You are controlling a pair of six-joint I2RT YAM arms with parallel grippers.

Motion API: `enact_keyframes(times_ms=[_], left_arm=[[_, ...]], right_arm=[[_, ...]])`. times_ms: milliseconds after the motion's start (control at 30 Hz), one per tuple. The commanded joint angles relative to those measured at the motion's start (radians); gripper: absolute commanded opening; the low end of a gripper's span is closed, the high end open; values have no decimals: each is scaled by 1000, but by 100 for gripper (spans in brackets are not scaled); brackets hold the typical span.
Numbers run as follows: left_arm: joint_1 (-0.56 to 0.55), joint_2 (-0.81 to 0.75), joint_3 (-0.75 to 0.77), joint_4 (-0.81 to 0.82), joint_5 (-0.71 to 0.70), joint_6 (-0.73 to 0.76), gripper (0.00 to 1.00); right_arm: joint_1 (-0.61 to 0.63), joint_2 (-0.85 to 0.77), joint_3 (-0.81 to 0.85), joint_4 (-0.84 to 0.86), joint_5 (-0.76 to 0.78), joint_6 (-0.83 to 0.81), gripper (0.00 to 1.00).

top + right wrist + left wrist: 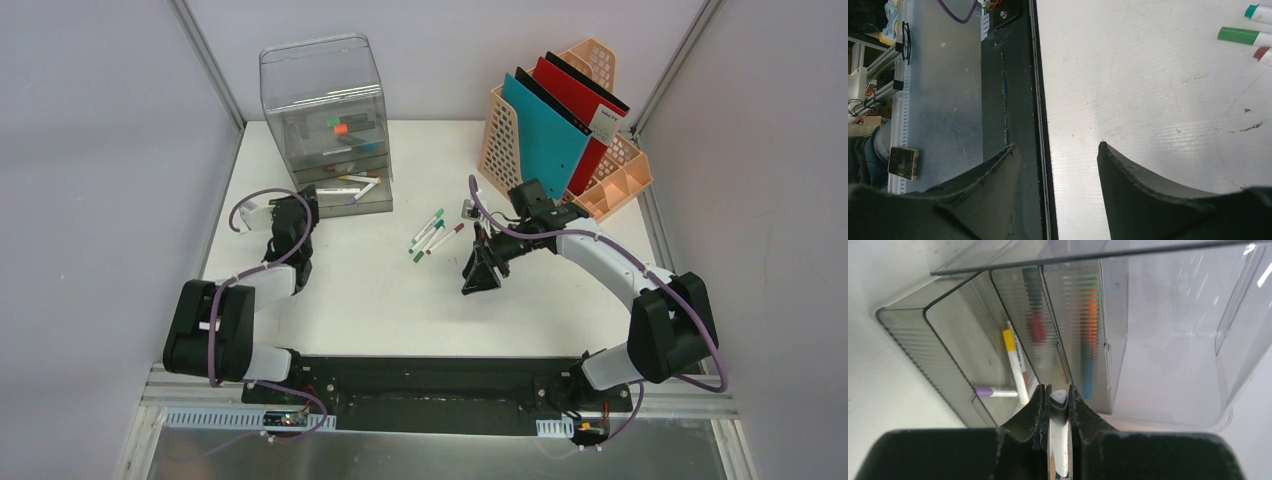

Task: Organize the desk
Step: Place the stationery in the drawer.

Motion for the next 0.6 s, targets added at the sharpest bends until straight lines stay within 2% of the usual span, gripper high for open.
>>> enact_keyframes(times_ms=[0, 233, 400, 467, 567], left_arm=[[22, 75, 91, -32, -55, -143, 0], [50, 193, 230, -272, 12, -308, 0], [60, 255, 317, -390, 31, -317, 0], [66, 269, 367, -483, 31, -312, 0], [67, 284, 409, -559, 30, -289, 19]], right_arm=[[5, -12, 37, 4, -8, -27, 61], [4, -20, 37, 1, -5, -31, 61], [4, -25, 37, -2, -7, -33, 61], [4, -27, 37, -2, -6, -34, 61], [4, -28, 37, -3, -5, -35, 61]])
